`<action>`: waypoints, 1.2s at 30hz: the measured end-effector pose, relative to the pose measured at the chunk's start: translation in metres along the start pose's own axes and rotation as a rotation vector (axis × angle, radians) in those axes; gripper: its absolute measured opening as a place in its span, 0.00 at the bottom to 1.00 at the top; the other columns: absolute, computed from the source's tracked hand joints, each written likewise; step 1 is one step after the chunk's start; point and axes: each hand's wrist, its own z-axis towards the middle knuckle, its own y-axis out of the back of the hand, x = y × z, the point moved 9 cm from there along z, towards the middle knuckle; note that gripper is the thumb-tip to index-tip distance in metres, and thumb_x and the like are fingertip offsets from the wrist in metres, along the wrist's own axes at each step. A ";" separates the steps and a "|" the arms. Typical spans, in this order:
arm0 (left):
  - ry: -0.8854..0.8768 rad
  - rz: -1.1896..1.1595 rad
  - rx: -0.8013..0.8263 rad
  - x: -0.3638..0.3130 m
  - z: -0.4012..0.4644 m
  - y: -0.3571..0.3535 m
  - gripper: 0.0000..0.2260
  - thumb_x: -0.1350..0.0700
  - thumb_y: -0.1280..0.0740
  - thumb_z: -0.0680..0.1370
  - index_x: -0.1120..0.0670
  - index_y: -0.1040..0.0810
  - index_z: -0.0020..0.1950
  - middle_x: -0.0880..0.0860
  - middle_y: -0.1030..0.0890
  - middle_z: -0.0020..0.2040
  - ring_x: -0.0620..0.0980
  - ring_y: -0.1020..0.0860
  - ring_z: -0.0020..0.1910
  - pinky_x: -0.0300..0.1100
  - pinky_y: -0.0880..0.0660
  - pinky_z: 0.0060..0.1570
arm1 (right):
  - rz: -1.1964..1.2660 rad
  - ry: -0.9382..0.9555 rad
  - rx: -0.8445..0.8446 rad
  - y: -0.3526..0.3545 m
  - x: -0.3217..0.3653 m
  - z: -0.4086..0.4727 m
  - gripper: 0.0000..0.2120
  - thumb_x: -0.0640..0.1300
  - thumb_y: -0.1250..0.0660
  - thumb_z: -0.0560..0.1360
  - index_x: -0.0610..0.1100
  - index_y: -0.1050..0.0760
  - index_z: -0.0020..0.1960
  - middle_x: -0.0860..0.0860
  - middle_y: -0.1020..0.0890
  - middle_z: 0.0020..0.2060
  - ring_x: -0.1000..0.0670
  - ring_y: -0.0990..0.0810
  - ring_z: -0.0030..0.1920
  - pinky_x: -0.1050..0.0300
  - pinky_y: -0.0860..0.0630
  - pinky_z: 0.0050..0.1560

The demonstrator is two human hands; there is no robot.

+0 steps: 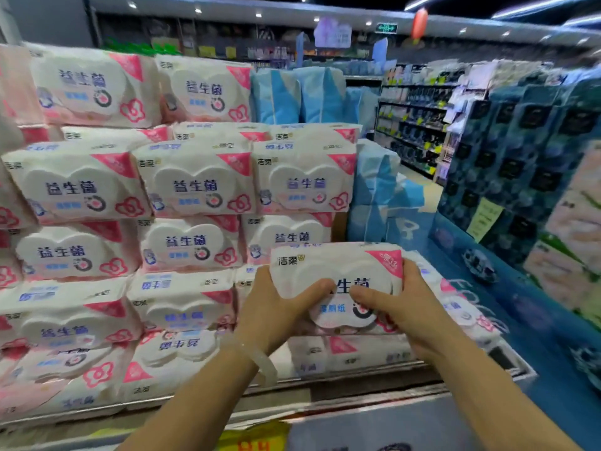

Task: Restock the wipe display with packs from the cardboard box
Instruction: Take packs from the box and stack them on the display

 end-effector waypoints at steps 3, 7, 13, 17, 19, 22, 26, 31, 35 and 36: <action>-0.046 0.019 0.005 -0.007 0.028 -0.040 0.21 0.47 0.24 0.64 0.48 0.20 0.55 0.52 0.15 0.49 0.54 0.15 0.44 0.60 0.19 0.34 | 0.033 0.025 0.008 0.039 0.007 0.025 0.38 0.48 0.20 0.53 0.49 0.33 0.59 0.47 0.19 0.51 0.46 0.18 0.50 0.53 0.19 0.40; -0.123 0.060 0.007 -0.023 0.051 -0.083 0.09 0.54 0.26 0.71 0.40 0.19 0.48 0.46 0.14 0.46 0.48 0.15 0.42 0.55 0.18 0.36 | 0.099 0.056 0.031 0.081 0.013 0.053 0.30 0.34 0.24 0.65 0.45 0.35 0.61 0.48 0.20 0.47 0.51 0.19 0.42 0.65 0.24 0.27; -0.171 0.144 -0.075 -0.030 0.091 -0.110 0.21 0.46 0.24 0.66 0.44 0.23 0.56 0.43 0.16 0.48 0.37 0.17 0.45 0.39 0.18 0.44 | 0.084 0.155 0.008 0.117 0.023 0.097 0.41 0.40 0.21 0.58 0.47 0.37 0.67 0.45 0.22 0.56 0.45 0.19 0.52 0.50 0.19 0.43; -0.210 0.313 -0.181 -0.032 0.112 -0.108 0.22 0.43 0.25 0.67 0.42 0.26 0.58 0.39 0.20 0.49 0.36 0.21 0.49 0.29 0.23 0.46 | 0.131 0.205 0.039 0.120 0.020 0.125 0.41 0.33 0.24 0.63 0.48 0.41 0.69 0.46 0.23 0.57 0.46 0.20 0.52 0.57 0.18 0.38; -0.172 0.584 -0.235 -0.023 0.124 -0.105 0.37 0.28 0.34 0.60 0.42 0.31 0.66 0.46 0.22 0.55 0.48 0.27 0.56 0.41 0.27 0.57 | 0.102 0.206 0.045 0.118 0.008 0.139 0.42 0.31 0.25 0.64 0.49 0.42 0.71 0.47 0.23 0.58 0.48 0.21 0.55 0.58 0.17 0.41; -0.059 0.691 -0.227 0.002 0.133 -0.106 0.38 0.31 0.33 0.64 0.47 0.35 0.69 0.52 0.25 0.60 0.55 0.31 0.60 0.48 0.30 0.59 | 0.090 0.175 0.041 0.112 -0.015 0.151 0.40 0.29 0.26 0.66 0.46 0.41 0.71 0.46 0.23 0.59 0.48 0.21 0.55 0.66 0.19 0.37; -0.057 0.564 -0.296 0.008 0.137 -0.102 0.27 0.40 0.28 0.67 0.52 0.30 0.59 0.52 0.21 0.55 0.54 0.24 0.57 0.53 0.24 0.55 | 0.087 0.178 0.021 0.111 -0.018 0.163 0.39 0.31 0.26 0.66 0.44 0.40 0.71 0.44 0.23 0.59 0.50 0.21 0.51 0.67 0.20 0.33; -0.053 0.586 -0.320 0.008 0.139 -0.104 0.25 0.40 0.29 0.69 0.53 0.28 0.59 0.52 0.21 0.56 0.53 0.24 0.56 0.54 0.24 0.54 | 0.118 0.163 0.024 0.111 -0.017 0.170 0.37 0.31 0.27 0.66 0.44 0.39 0.69 0.45 0.22 0.57 0.52 0.20 0.49 0.64 0.20 0.32; -0.012 0.505 -0.335 0.010 0.139 -0.100 0.24 0.43 0.28 0.70 0.54 0.29 0.58 0.53 0.20 0.56 0.54 0.23 0.56 0.51 0.24 0.55 | 0.096 0.168 0.005 0.110 -0.013 0.171 0.35 0.31 0.27 0.67 0.45 0.38 0.69 0.47 0.22 0.55 0.54 0.20 0.47 0.66 0.21 0.30; 0.002 0.475 -0.340 0.009 0.139 -0.099 0.23 0.45 0.27 0.70 0.55 0.29 0.58 0.53 0.20 0.56 0.54 0.22 0.56 0.50 0.24 0.55 | 0.088 0.169 0.000 0.110 -0.011 0.171 0.35 0.31 0.27 0.67 0.45 0.38 0.69 0.48 0.21 0.54 0.54 0.20 0.46 0.66 0.22 0.29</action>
